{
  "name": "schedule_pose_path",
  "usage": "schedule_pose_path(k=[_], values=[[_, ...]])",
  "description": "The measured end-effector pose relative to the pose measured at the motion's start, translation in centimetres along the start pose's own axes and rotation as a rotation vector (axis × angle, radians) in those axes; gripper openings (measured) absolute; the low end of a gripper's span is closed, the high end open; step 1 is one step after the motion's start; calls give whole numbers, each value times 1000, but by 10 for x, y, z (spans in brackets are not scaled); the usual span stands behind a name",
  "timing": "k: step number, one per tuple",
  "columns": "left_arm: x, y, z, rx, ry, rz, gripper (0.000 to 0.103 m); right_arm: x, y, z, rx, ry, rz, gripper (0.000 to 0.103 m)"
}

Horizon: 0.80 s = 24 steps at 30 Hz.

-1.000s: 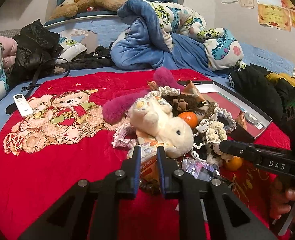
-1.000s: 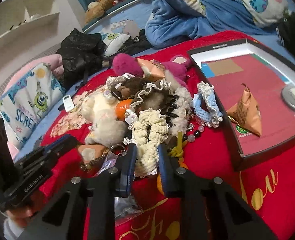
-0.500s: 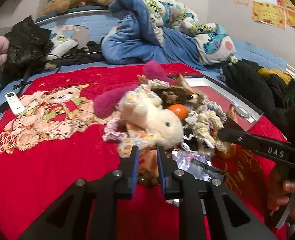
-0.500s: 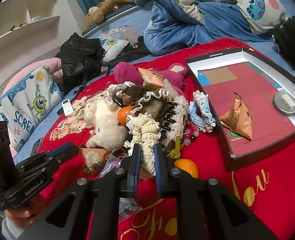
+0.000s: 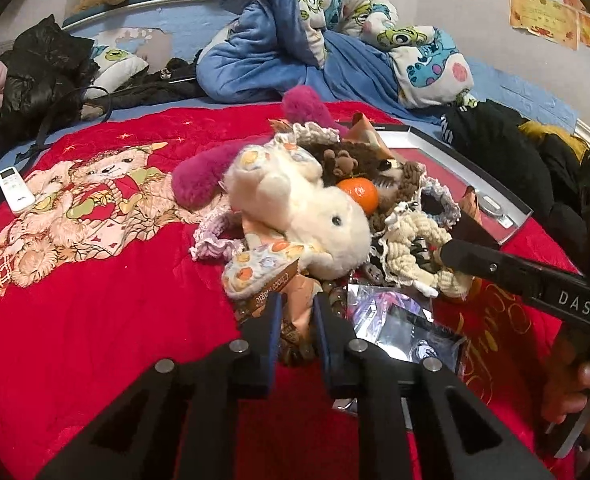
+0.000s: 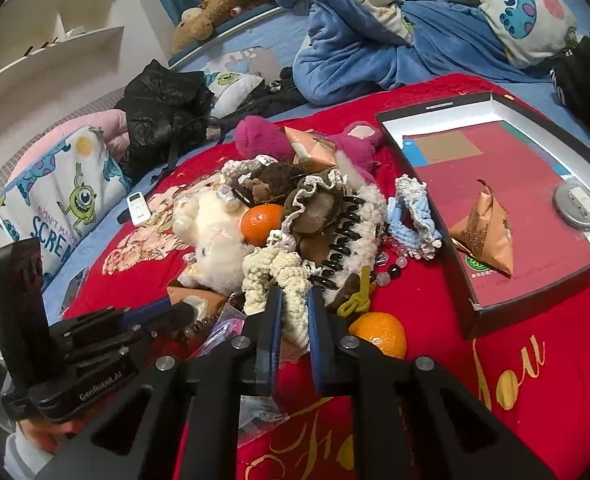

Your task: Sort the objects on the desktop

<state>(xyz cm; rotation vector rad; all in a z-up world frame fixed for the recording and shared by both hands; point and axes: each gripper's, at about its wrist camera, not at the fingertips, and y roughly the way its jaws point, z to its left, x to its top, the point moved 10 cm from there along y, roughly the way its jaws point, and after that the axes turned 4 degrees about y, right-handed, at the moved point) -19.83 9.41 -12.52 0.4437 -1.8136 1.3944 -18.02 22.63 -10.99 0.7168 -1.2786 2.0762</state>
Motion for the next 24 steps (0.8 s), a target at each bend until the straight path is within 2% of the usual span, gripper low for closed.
schedule_pose_path(k=[16,19,21,22,23,24], values=[[13,-28,5,42,5,-82,10,8,-18,0,29,28,-38,12],[9,-26,7,42,-5,-59,10,7,-19,1,29,29,-39,12],[1,-18,4,-12,-13,-6,10,6,-19,1,32,29,-35,12],[-1,-16,4,0,-13,0,13,5,-18,2,34,29,-33,12],[-3,-14,4,17,-4,4,20,4,-18,2,34,28,-32,12],[-3,-12,3,23,5,10,21,4,-18,3,33,27,-31,12]])
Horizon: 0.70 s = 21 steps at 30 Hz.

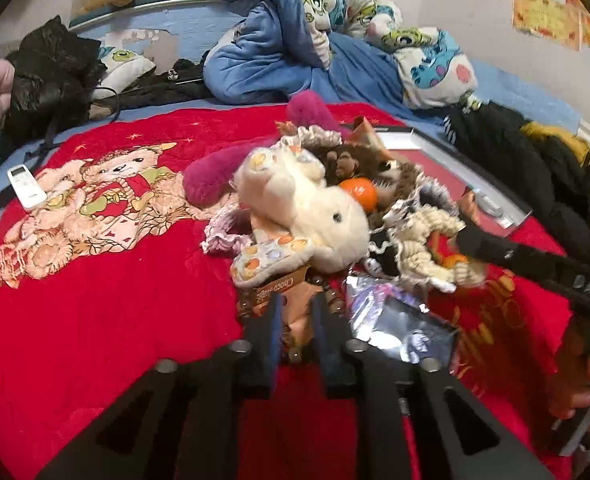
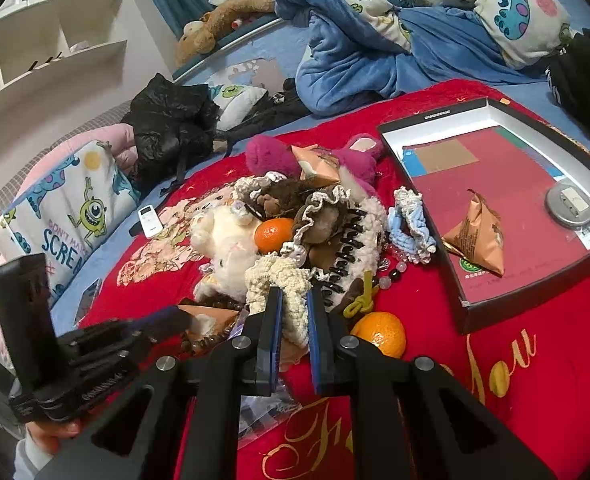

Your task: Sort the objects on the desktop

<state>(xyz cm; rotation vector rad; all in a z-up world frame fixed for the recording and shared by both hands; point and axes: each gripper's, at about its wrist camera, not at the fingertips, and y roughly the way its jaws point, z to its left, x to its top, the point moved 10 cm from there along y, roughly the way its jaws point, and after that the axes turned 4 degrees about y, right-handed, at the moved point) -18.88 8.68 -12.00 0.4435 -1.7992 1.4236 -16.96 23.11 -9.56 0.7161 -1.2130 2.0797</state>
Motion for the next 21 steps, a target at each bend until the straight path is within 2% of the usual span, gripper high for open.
schedule_pose_path(k=[1,4,7,12,13,21], values=[[-1,2,-2,3,8,7,25,0,0,1,1,-2,1,12],[-5,11,-8,7,40,41,46,1,0,2,5,-5,0,12],[-6,21,-13,21,72,59,46,1,1,1,5,0,2,12],[-3,22,-7,-12,17,48,32,-1,3,0,-2,3,10,12],[-2,22,-3,-1,5,44,23,-1,3,1,-3,2,10,12],[1,18,-3,19,15,20,22,-1,2,3,-2,-1,8,12]])
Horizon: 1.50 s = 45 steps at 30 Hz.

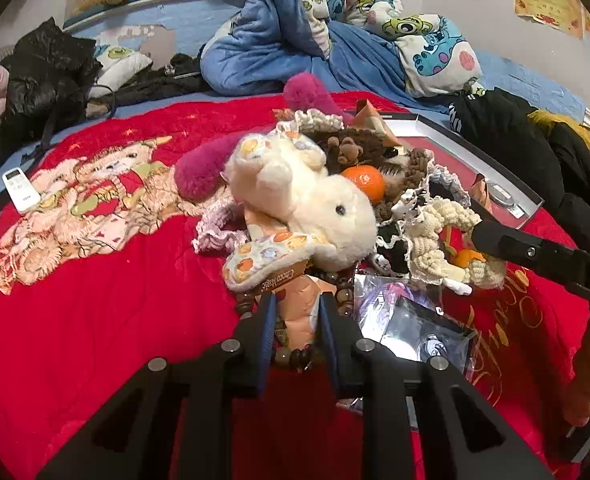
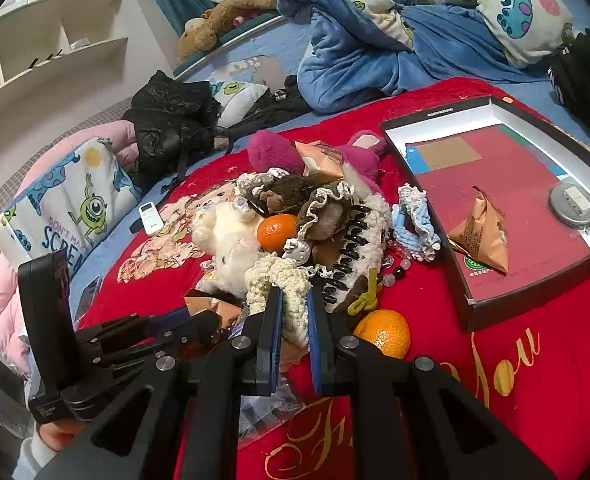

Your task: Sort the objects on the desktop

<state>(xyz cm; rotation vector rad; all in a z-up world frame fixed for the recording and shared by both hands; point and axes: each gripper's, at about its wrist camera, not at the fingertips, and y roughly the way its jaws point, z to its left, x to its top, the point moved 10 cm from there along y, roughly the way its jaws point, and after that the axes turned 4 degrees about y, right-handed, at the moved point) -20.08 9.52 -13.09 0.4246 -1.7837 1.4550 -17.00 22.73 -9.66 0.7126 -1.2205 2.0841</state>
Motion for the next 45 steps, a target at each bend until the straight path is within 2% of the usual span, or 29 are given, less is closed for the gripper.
schedule_pose_path(k=[11,30,45], values=[[15,-46,7,7,-30,-126,22,4,-11,3,5,-10,-27,12],[24,-64,-7,15,-39,-168,22,1,-15,11,12,-10,-33,12],[41,-74,-41,6,-19,-206,22,7,-47,-16,-10,18,-69,12]])
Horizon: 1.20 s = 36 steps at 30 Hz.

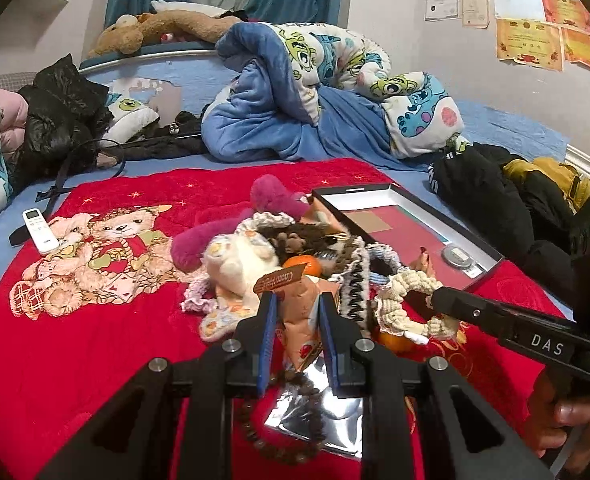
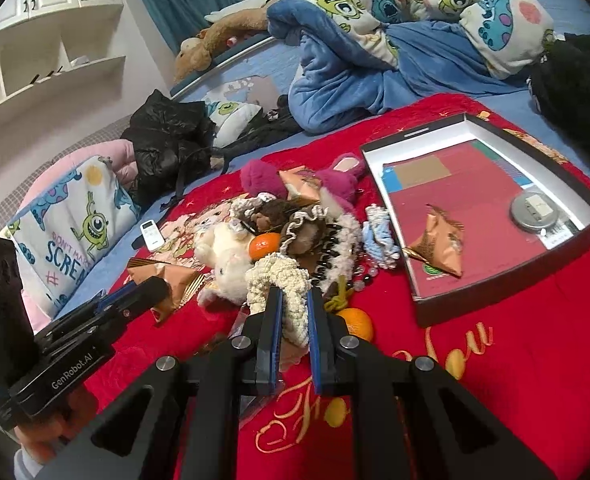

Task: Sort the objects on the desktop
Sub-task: 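Carry the snack packet and cream scrunchie over the open box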

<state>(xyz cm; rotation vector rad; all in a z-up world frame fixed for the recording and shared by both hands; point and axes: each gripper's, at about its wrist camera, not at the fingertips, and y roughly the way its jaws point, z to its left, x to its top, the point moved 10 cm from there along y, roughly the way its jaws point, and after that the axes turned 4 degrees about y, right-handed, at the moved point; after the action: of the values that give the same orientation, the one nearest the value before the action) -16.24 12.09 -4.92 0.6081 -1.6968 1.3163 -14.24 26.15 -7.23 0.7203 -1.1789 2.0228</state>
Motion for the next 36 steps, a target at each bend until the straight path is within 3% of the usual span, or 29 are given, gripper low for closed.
schedule_pose_path(k=[27,36], values=[[0,21,-137,-163,97,33,22,18,-90,-95,-93,101,-106,12],[-2,32,-168,-208,97,34,22,17,-112,-128,-116,125,-121,12]])
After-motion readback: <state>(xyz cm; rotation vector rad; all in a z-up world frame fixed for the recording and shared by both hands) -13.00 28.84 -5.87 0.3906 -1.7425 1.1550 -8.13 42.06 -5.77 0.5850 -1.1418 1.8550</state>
